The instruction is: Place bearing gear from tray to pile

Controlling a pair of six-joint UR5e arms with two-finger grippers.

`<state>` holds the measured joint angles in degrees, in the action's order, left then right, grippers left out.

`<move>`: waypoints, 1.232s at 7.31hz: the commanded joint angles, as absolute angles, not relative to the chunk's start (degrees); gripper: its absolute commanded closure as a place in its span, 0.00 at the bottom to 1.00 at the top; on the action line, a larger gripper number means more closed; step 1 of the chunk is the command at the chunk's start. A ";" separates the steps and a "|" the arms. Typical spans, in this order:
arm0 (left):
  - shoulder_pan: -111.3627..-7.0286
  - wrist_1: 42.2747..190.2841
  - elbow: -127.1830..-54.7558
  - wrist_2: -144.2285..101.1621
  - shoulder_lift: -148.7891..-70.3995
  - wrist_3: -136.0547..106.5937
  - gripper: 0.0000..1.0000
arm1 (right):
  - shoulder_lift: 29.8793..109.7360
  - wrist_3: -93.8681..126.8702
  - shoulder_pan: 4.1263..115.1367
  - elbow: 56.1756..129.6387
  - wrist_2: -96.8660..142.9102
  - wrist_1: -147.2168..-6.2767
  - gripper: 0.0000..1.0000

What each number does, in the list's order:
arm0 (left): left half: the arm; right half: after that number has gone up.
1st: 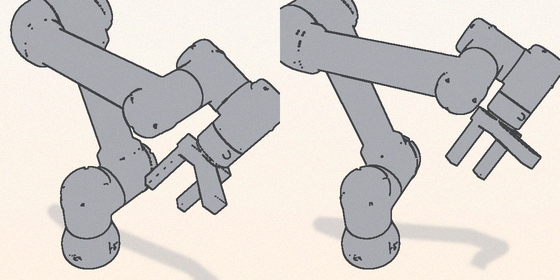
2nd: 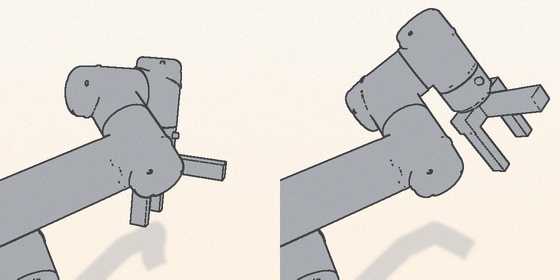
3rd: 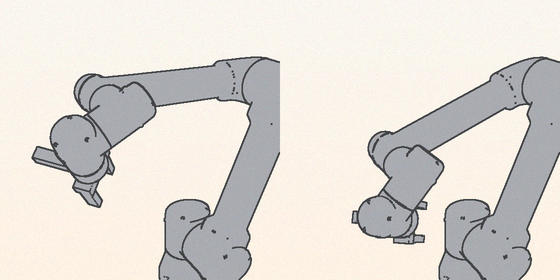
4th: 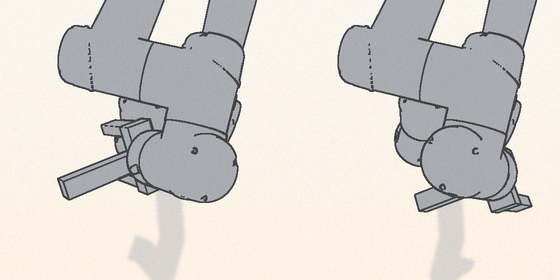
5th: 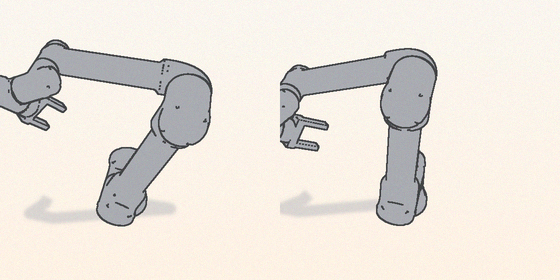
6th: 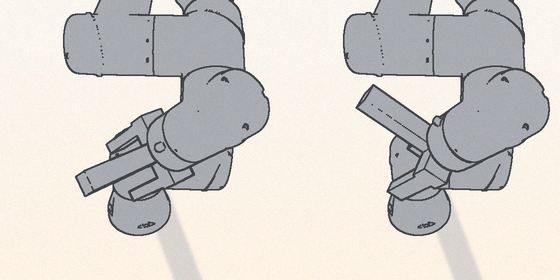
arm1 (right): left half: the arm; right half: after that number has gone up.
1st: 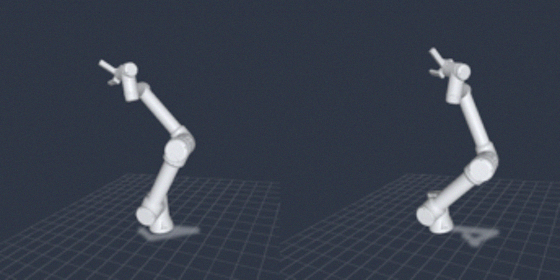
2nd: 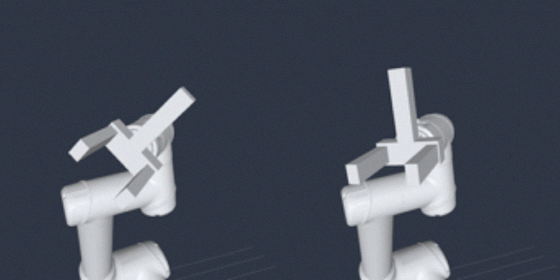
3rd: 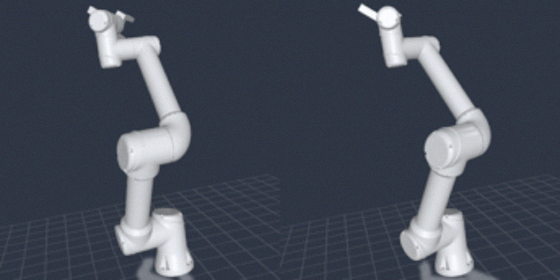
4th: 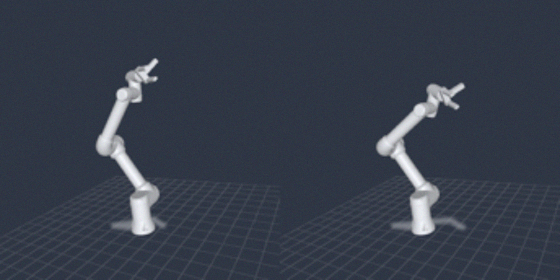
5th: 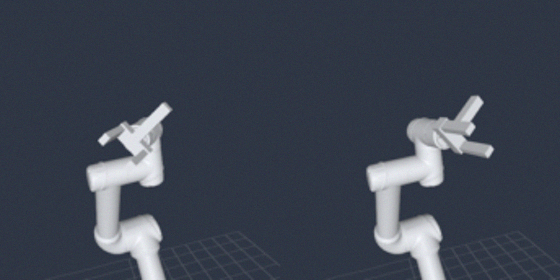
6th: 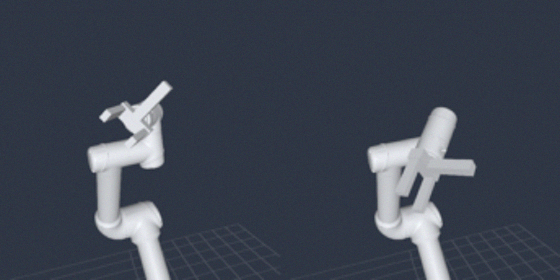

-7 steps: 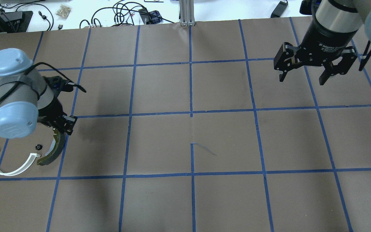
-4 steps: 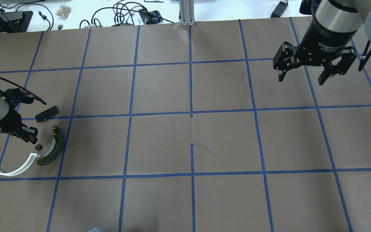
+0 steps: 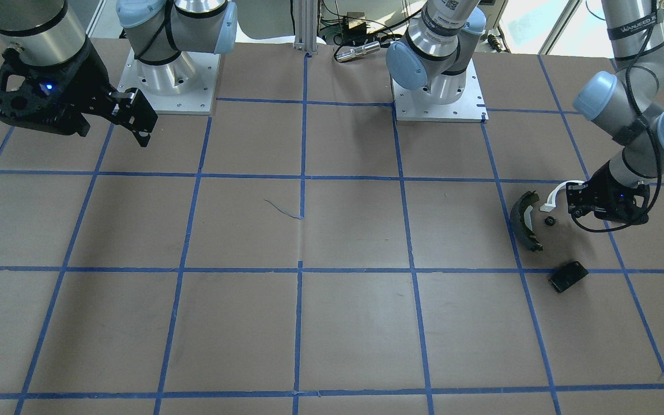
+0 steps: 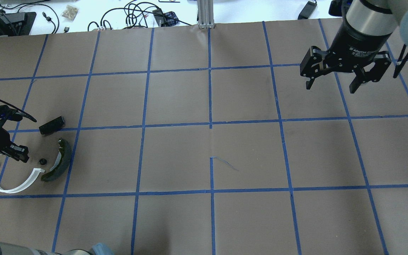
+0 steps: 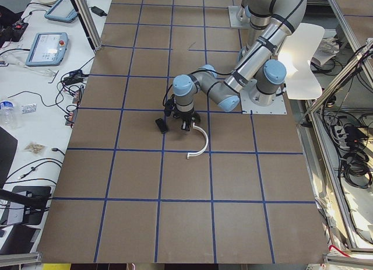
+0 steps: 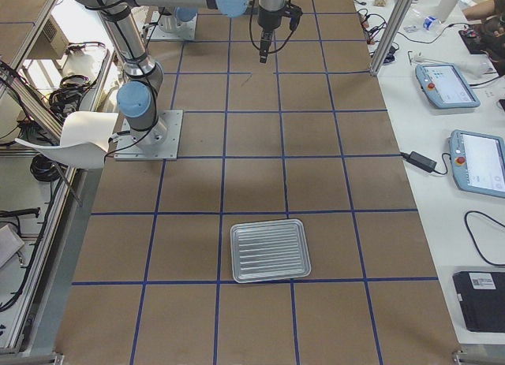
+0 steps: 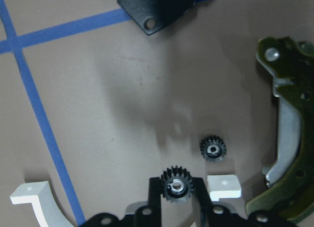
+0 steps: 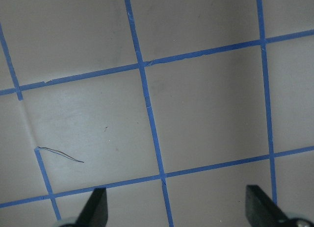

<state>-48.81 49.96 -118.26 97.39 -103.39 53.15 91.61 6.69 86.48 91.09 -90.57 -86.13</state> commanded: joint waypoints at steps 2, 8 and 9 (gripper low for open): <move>-48.60 50.27 -118.04 97.29 -103.71 52.65 0.00 | 91.67 6.77 86.48 90.97 -90.53 -86.13 0.00; -67.28 89.49 -97.77 97.03 -92.74 32.06 0.00 | 91.49 6.77 86.48 91.05 -90.44 -86.57 0.00; -72.11 93.21 -95.56 95.12 -90.38 24.60 0.00 | 91.49 6.59 86.48 91.14 -90.53 -86.66 0.00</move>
<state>-65.96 86.10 -99.64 96.62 -93.21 33.69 91.51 6.73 86.49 91.06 -90.47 -86.58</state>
